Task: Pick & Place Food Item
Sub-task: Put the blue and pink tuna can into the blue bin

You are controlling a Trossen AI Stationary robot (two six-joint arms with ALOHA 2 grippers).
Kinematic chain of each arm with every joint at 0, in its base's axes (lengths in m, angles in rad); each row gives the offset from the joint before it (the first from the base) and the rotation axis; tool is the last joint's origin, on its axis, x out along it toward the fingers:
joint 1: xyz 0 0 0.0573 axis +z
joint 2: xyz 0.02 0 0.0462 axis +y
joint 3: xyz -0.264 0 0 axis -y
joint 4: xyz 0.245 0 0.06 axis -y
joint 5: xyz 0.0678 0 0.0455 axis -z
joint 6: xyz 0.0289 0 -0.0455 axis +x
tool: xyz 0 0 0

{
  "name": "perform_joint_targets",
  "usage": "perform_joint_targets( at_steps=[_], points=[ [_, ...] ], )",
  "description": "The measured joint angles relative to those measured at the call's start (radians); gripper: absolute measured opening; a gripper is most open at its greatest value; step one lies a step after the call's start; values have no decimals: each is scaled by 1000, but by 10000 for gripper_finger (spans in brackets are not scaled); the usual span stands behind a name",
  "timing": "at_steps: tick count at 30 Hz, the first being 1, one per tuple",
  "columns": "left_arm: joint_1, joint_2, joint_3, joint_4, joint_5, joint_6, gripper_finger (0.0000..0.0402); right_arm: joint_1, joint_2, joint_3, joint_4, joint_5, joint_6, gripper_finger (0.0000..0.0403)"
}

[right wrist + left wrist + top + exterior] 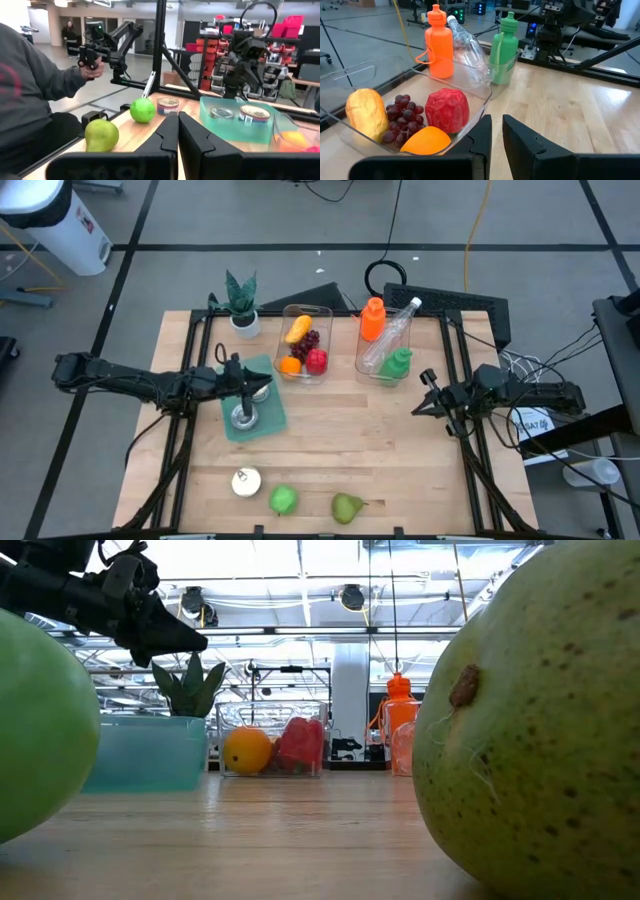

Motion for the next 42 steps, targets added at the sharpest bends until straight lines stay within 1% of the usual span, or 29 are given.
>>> perform_joint_targets(
  at_steps=[2,9,16,22,24,26,27,28,29,31,33,35,37,39,41,42],
  points=[
    [0,0,0,0,0,-1,51,0,0,-1,-6,4,10,0],
    [0,0,0,3,0,-10,51,0,0,-46,85,4,23,0],
    [0,0,0,4,0,-32,51,0,0,-51,90,4,72,0],
    [0,0,0,-1,4,-76,51,0,0,-51,91,6,76,0],
    [0,0,2,-5,61,-84,51,0,0,-51,91,6,76,0],
    [-9,0,30,-33,152,-85,51,0,0,-51,91,6,76,0],
    [-25,0,59,-65,192,-86,51,0,0,-51,91,6,76,0],
    [-48,0,96,-126,211,-89,51,0,0,-51,91,6,76,0],
    [-78,0,143,-217,207,-98,51,0,0,-51,90,6,76,0],
    [-152,19,252,-448,149,-130,51,0,0,-51,91,5,76,0],
    [-235,59,380,-676,53,-180,51,0,0,-51,90,4,76,0],
    [-314,105,505,-853,-24,-255,51,0,0,-51,91,4,76,0],
    [-380,162,615,-981,-56,-337,51,0,0,-51,91,4,76,0],
    [-440,230,692,-1087,-75,-404,51,0,0,-51,91,4,75,0],
    [-508,306,742,-1147,-111,-436,51,0,0,-51,101,4,61,0],
    [-544,341,755,-1157,-113,-444,51,0,0,-51,123,4,49,0]
  ],
)
